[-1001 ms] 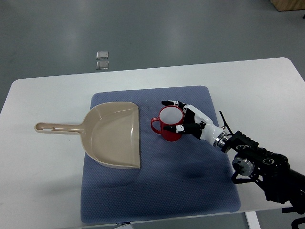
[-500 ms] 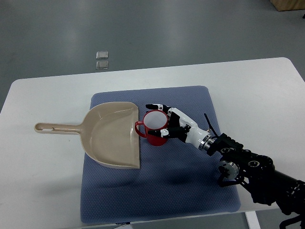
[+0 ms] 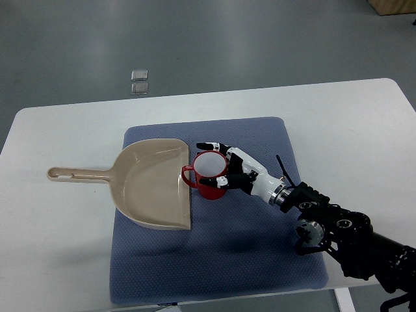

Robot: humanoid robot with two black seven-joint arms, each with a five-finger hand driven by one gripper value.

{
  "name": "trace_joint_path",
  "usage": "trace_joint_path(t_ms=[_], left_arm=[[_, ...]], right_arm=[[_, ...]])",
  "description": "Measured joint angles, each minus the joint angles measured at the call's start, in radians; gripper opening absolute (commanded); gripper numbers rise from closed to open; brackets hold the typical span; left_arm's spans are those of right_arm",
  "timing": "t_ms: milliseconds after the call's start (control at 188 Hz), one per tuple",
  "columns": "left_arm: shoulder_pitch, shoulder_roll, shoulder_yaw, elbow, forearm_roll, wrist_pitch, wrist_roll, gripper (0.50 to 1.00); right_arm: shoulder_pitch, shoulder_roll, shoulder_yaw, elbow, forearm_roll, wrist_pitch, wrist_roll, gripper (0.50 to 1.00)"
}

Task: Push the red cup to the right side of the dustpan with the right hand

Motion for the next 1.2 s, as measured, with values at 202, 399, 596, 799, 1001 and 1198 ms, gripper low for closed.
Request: trace_joint_path(t_ms=[202,399,596,799,1001,1198], left_arm=[[0.000,0.000,0.000,0.000,0.000,0.000,0.000,1.000],[0.000,0.000,0.001,0.000,0.000,0.000,0.000,1.000],[0.000,0.000,0.001,0.000,0.000,0.000,0.000,1.000],[0.000,0.000,0.001,-0.001,0.000,0.000,0.000,1.000],[0.000,0.000,0.003,-0.002,0.000,0.000,0.000,1.000],[-0.001,0.000,0.004,-0.002,0.002,0.000,0.000,1.000]], right_arm=[[0.001,0.000,0.014,0.008,0.009,0.018,0.000,0.934],[0.001,-0.021,0.018,0.036,0.014,0.019,0.000,0.934],[0.004,-0.049,0.022,0.038,0.017,0.016,0.000,0.934],[0.017,-0.090,0.109,0.022,0.025,0.014,0.000,0.934],[0.037,-0.119,0.227,0.015,0.276,0.012,-0.113,0.934],[0.062,-0.147,0.232,0.013,0.485,0.030,-0.168,0.934]])
